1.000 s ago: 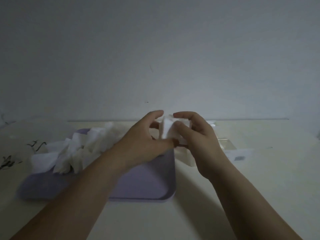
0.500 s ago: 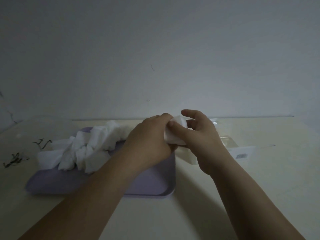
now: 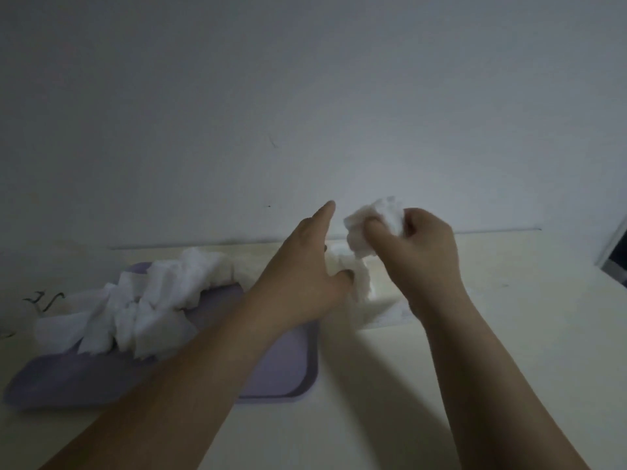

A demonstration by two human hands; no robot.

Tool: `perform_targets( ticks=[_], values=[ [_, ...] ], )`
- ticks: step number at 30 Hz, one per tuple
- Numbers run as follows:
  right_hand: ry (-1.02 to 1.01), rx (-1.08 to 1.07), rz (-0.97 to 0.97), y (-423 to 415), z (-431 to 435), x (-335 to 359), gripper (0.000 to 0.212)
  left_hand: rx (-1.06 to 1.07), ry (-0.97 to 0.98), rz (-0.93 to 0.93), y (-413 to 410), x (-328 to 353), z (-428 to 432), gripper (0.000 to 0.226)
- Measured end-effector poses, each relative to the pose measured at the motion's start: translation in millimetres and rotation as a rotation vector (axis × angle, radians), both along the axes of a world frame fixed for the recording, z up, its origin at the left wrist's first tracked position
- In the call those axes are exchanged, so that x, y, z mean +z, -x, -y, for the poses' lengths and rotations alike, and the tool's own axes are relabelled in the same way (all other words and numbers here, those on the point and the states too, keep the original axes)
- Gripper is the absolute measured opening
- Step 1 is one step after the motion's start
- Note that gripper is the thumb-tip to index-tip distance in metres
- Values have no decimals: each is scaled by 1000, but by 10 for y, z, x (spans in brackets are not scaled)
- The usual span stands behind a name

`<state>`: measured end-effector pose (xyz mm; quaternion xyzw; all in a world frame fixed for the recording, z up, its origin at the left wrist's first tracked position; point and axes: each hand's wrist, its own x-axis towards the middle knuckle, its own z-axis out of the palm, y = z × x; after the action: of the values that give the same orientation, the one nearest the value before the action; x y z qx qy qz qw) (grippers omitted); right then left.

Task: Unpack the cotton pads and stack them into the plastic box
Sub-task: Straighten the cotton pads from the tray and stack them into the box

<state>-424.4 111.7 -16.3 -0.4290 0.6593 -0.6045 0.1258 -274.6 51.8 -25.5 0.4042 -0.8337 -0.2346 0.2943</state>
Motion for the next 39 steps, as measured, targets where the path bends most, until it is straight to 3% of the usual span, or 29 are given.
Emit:
perform_targets(
  ticks=[5, 13, 17, 27, 34, 39],
  values=[
    [-263, -281, -283, 506, -100, -48, 27, 114, -23, 49, 234, -136, 36, 69],
    [-527, -194, -458, 432, 126, -279, 32, 86, -137, 40, 226, -305, 49, 83],
    [-626, -164, -470, 362, 160, -321, 36, 75, -113, 14, 208, -350, 18, 78],
    [-588, 96, -391, 369, 53, -224, 34, 83, -47, -86, 161, -442, -6, 70],
    [-565, 65, -475, 284, 141, -311, 30, 41, 56, 2, 177, -478, -16, 41],
    [-606, 45, -469, 301, 70, -249, 31, -6, 30, -7, 113, -493, -28, 45]
  ],
)
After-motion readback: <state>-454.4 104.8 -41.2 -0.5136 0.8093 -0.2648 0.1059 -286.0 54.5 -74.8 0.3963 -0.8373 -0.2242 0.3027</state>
